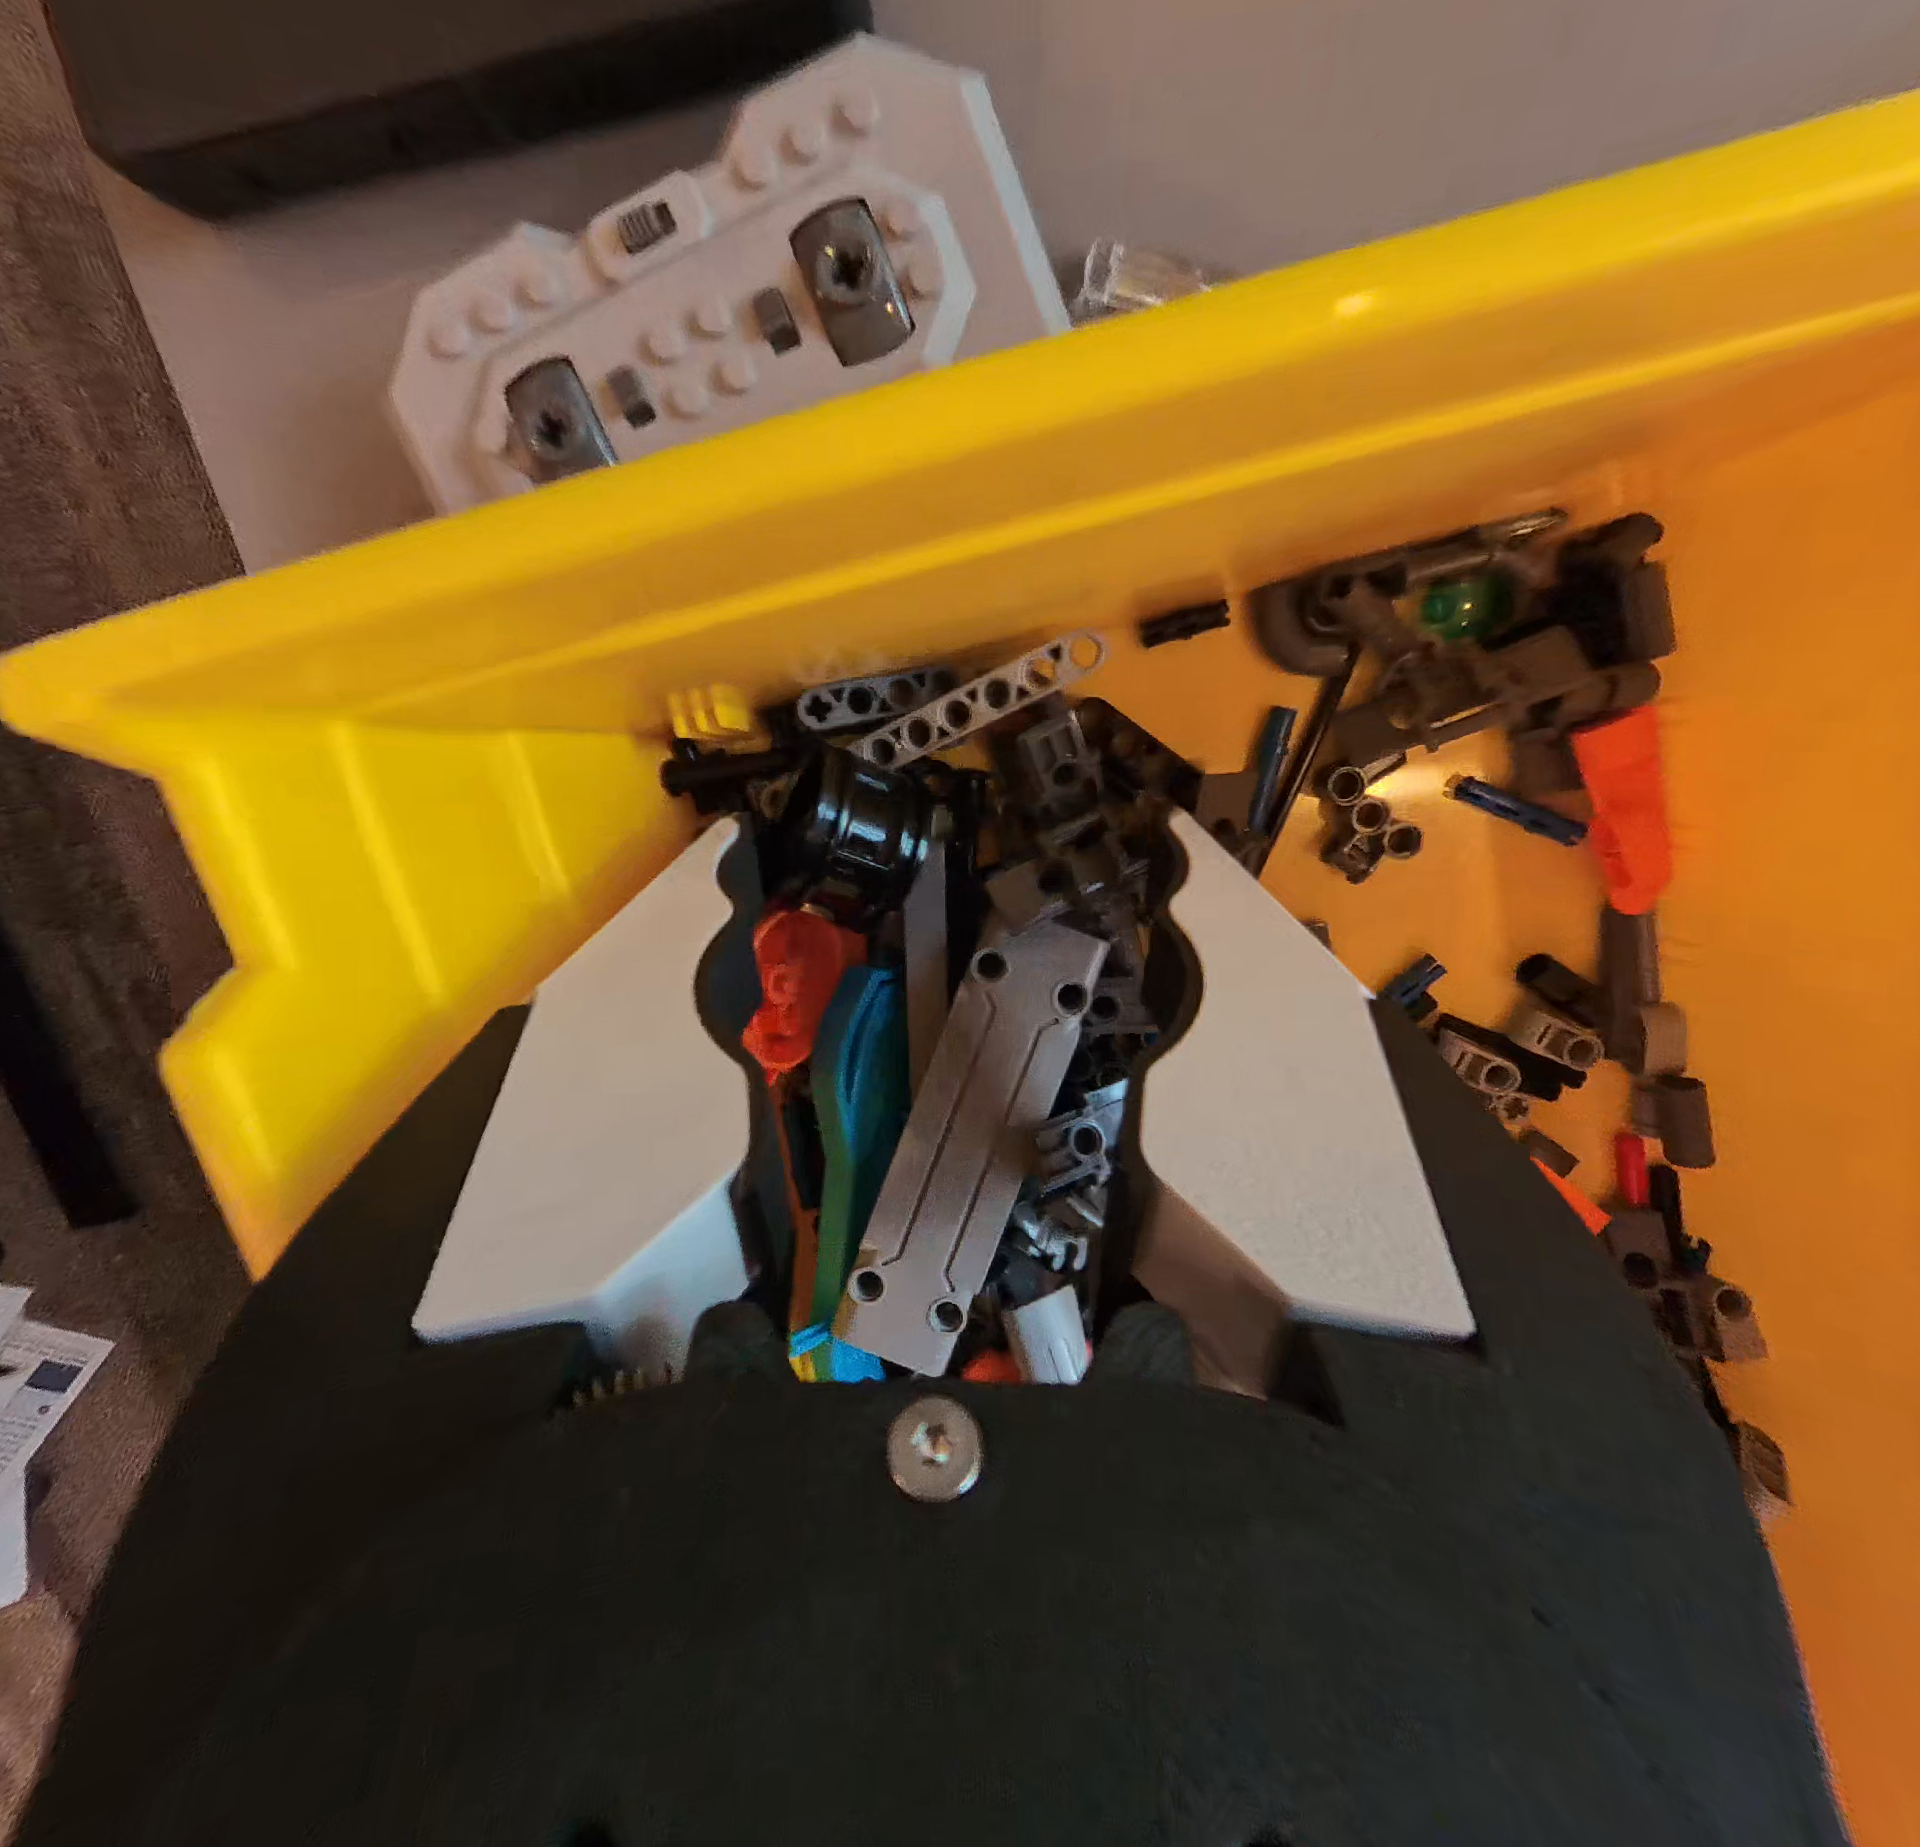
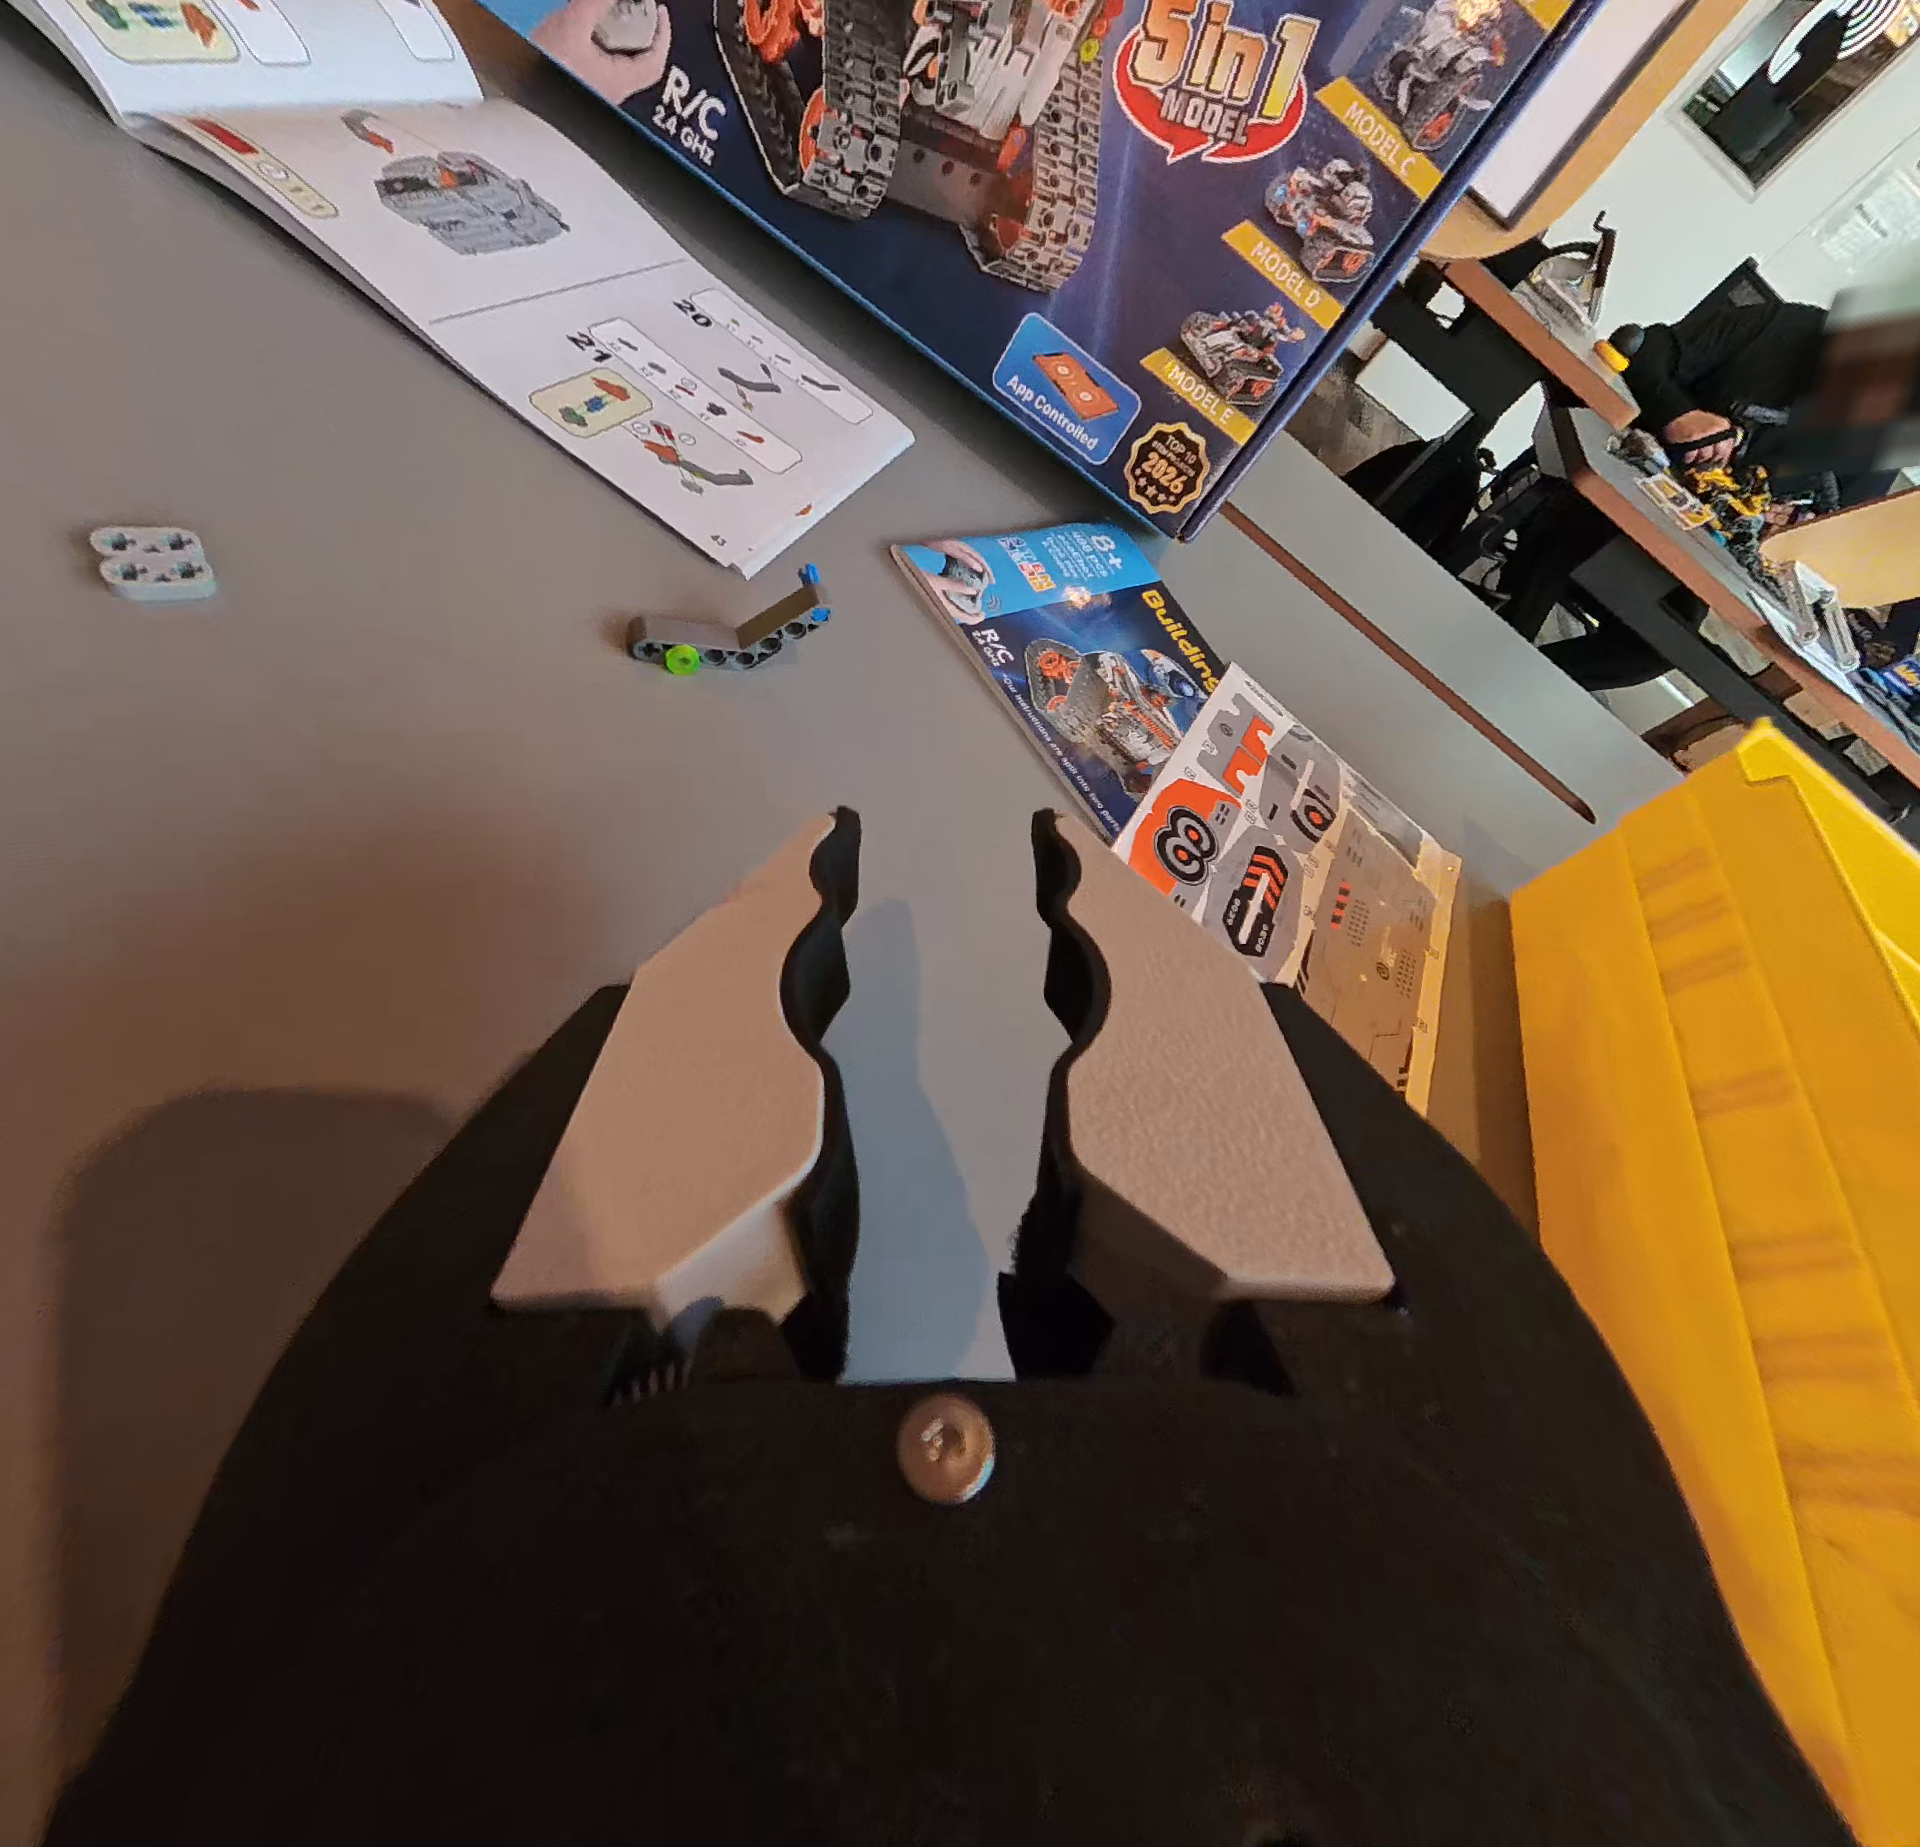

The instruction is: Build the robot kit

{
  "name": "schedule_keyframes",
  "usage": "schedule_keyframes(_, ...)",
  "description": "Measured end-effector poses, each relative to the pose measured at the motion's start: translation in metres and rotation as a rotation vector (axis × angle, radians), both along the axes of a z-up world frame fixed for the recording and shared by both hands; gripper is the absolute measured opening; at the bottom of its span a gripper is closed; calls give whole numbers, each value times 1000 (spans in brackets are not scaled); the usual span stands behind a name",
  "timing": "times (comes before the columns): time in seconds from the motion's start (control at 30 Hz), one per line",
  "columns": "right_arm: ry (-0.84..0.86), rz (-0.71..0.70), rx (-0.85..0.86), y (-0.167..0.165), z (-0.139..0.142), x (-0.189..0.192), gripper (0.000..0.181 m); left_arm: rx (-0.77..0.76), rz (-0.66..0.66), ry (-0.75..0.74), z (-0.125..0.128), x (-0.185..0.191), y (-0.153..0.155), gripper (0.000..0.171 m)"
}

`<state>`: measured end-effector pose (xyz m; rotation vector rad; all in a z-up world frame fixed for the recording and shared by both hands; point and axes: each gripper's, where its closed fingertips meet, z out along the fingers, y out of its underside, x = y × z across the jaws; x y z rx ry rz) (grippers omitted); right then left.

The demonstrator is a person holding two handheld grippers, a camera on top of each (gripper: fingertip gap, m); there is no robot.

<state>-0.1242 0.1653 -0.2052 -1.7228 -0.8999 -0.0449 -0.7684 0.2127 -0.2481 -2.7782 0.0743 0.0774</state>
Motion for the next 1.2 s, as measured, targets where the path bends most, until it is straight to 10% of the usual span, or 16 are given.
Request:
schedule_keyframes(0.43,-70,-28,4,2,-6,3,34,-114,-68,-403,7,60,-23,28)
schedule_keyframes(0.67,-88,-24,-3,2,-9,2,34,-119,-206,-491,26,93,-33,30)
schedule_keyframes(0.77,-82,-23,0,2,-8,2,34,16,-294,-571,50,106,-20,64)
schedule_keyframes(0.9,-81,-20,3,2,-7,2,34,136,-133,-414,59,54,-8,46)
schedule_keyframes(1.2,-97,-9,0,1,-9,0,34,-93,-2,-218,13,12,-32,26)
